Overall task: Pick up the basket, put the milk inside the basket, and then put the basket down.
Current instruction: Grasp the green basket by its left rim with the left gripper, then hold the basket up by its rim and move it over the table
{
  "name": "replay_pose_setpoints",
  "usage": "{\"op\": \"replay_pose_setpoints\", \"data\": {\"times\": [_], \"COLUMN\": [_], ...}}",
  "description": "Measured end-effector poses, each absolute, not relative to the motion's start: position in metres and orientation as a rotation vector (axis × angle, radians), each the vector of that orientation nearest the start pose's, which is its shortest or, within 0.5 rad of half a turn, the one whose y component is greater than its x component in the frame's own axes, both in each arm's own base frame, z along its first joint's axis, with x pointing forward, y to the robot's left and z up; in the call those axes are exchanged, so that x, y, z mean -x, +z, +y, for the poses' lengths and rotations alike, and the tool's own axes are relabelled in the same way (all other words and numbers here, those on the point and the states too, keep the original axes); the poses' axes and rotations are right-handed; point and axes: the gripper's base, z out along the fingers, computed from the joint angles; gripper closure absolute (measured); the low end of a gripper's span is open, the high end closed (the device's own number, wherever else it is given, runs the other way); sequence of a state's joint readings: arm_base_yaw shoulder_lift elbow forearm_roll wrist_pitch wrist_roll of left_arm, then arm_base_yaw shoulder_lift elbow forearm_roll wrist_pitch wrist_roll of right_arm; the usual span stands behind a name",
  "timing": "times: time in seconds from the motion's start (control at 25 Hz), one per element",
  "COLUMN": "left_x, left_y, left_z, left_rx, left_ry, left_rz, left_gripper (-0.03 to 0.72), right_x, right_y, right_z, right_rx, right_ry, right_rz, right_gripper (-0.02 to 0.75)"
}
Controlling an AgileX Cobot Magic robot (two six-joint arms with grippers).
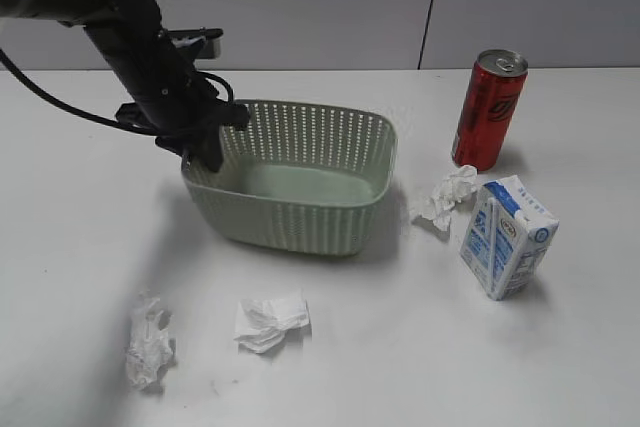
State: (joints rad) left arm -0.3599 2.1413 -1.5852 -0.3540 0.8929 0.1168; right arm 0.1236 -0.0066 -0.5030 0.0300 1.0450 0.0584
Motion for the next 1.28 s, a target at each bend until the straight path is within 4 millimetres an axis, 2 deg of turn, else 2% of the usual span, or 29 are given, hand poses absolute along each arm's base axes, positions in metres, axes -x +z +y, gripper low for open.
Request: {"op": "replay_pose_setpoints", "data": {"times": [0.08, 0.12, 0.44, 0.52, 0.76, 0.88, 1.16, 1.28], "left_x": [-0.403, -0.403, -0.404, -0.402, -0.390, -0.384, -0.382, -0.382], "left_y": [0.161, 0.161, 0.164, 0.172, 0.219, 0.234, 0.238, 0.238], "left_z": [-0.178, -0.177, -0.175, -0.174, -0.166, -0.161, -0.159, -0.159], "left_rx": [-0.411, -0.415, -0.278, -0.255, -0.204, -0.190, -0.167, -0.166], "left_ry": [-0.472, -0.466, -0.440, -0.441, -0.412, -0.371, -0.349, -0.347], "left_rz": [2.902, 2.903, 2.921, 2.920, 2.884, 2.878, 2.880, 2.879], "left_gripper": [0.683, 0.694, 0.703, 0.703, 0.703, 0.703, 0.703, 0.703], "right_x": [0.006, 0.006, 0.006, 0.006, 0.006, 0.006, 0.006, 0.003], "right_y": [0.279, 0.279, 0.279, 0.279, 0.279, 0.279, 0.280, 0.290], "right_z": [0.002, 0.002, 0.002, 0.002, 0.002, 0.002, 0.003, 0.004], "right_rx": [0.067, 0.067, 0.067, 0.067, 0.067, 0.067, 0.069, 0.074], "right_ry": [0.151, 0.151, 0.151, 0.151, 0.151, 0.151, 0.178, 0.175], "right_rz": [2.021, 2.021, 2.021, 2.021, 2.021, 2.021, 2.018, 1.961], "right_gripper": [0.168, 0.168, 0.168, 0.168, 0.168, 0.168, 0.168, 0.168]}}
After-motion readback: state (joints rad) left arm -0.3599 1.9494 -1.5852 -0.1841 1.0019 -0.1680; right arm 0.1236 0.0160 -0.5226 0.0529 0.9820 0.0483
